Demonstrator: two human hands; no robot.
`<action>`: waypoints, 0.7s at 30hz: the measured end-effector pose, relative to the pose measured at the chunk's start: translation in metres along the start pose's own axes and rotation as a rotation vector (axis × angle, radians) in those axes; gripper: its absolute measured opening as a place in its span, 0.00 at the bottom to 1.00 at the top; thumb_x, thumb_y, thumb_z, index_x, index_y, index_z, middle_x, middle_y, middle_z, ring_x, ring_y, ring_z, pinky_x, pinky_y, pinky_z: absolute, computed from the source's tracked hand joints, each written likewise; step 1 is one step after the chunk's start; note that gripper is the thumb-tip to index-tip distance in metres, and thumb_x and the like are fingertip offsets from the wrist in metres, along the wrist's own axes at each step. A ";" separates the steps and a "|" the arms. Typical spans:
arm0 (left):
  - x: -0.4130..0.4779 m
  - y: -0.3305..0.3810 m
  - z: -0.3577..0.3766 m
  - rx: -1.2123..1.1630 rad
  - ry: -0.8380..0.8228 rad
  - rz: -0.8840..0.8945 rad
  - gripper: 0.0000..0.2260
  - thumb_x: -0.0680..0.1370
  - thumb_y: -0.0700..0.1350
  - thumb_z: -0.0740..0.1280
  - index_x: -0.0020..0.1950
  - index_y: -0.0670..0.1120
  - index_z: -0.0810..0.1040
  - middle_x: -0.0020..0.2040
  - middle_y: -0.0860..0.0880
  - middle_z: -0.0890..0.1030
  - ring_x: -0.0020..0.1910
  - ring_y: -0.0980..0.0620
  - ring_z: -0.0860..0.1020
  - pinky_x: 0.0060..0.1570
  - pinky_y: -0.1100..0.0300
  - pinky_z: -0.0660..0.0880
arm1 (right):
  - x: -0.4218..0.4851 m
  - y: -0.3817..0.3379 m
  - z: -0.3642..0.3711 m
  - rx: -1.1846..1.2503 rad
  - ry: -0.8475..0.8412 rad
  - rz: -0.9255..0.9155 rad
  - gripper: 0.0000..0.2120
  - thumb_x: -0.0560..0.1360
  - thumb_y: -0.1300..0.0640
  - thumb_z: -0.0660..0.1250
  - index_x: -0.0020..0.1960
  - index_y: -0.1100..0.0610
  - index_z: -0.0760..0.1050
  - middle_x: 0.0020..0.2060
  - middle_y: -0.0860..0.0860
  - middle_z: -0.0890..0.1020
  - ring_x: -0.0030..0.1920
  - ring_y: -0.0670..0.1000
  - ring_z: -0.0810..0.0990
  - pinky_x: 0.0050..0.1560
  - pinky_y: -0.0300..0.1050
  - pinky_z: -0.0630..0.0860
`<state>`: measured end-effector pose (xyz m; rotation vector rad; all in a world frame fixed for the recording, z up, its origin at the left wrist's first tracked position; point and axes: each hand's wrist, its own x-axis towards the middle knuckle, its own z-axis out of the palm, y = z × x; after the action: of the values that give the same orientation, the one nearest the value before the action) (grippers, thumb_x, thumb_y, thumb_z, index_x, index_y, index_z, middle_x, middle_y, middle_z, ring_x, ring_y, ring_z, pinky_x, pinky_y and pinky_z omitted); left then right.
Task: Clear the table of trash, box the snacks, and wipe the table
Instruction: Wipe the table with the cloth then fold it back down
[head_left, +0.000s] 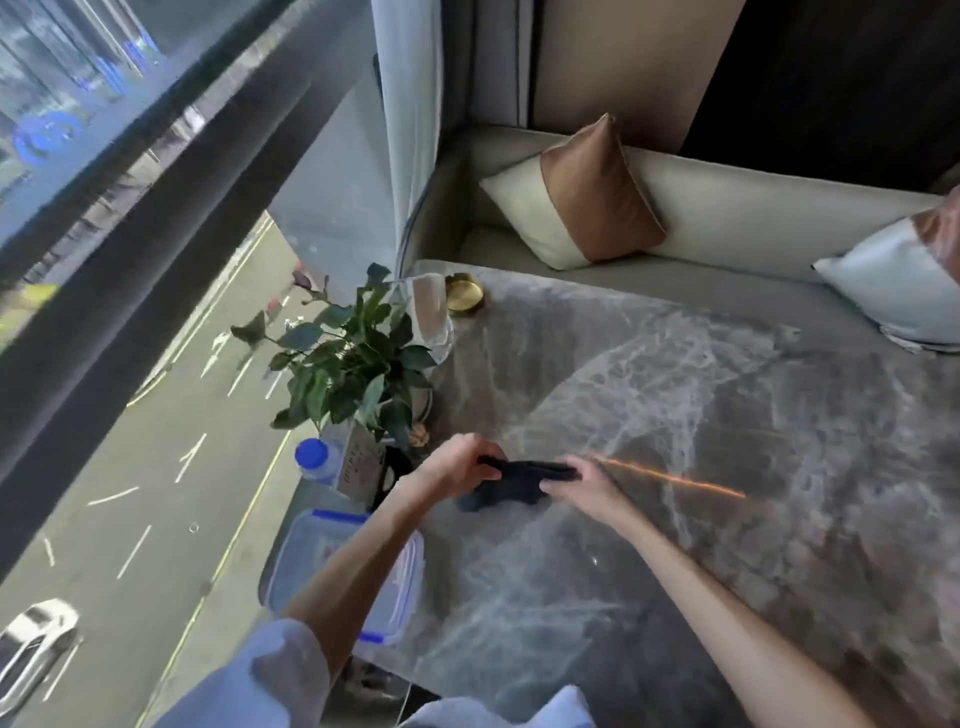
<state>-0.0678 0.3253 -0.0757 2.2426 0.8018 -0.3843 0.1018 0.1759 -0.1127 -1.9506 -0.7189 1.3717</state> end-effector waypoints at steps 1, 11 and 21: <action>0.006 -0.005 -0.009 0.065 0.039 0.012 0.12 0.75 0.43 0.69 0.58 0.49 0.82 0.55 0.45 0.83 0.56 0.44 0.80 0.55 0.56 0.75 | 0.011 -0.009 0.004 -0.077 0.076 -0.024 0.08 0.71 0.58 0.75 0.48 0.57 0.79 0.38 0.50 0.80 0.41 0.48 0.77 0.42 0.41 0.71; 0.021 -0.028 0.003 0.441 0.241 -0.014 0.15 0.77 0.43 0.61 0.62 0.49 0.77 0.60 0.47 0.75 0.62 0.44 0.72 0.58 0.51 0.70 | 0.040 -0.023 0.032 -0.395 0.407 -0.361 0.14 0.72 0.71 0.67 0.54 0.60 0.81 0.54 0.55 0.81 0.56 0.55 0.80 0.60 0.44 0.74; 0.012 -0.056 0.078 -0.103 0.071 -0.490 0.14 0.79 0.41 0.56 0.64 0.44 0.68 0.60 0.40 0.78 0.59 0.38 0.78 0.55 0.46 0.75 | 0.046 0.038 0.076 0.030 0.365 0.339 0.12 0.76 0.67 0.67 0.59 0.68 0.77 0.53 0.65 0.82 0.49 0.57 0.80 0.52 0.49 0.75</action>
<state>-0.0979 0.3059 -0.1651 1.9567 1.3810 -0.4794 0.0460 0.2002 -0.1881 -2.2880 -0.2006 1.1499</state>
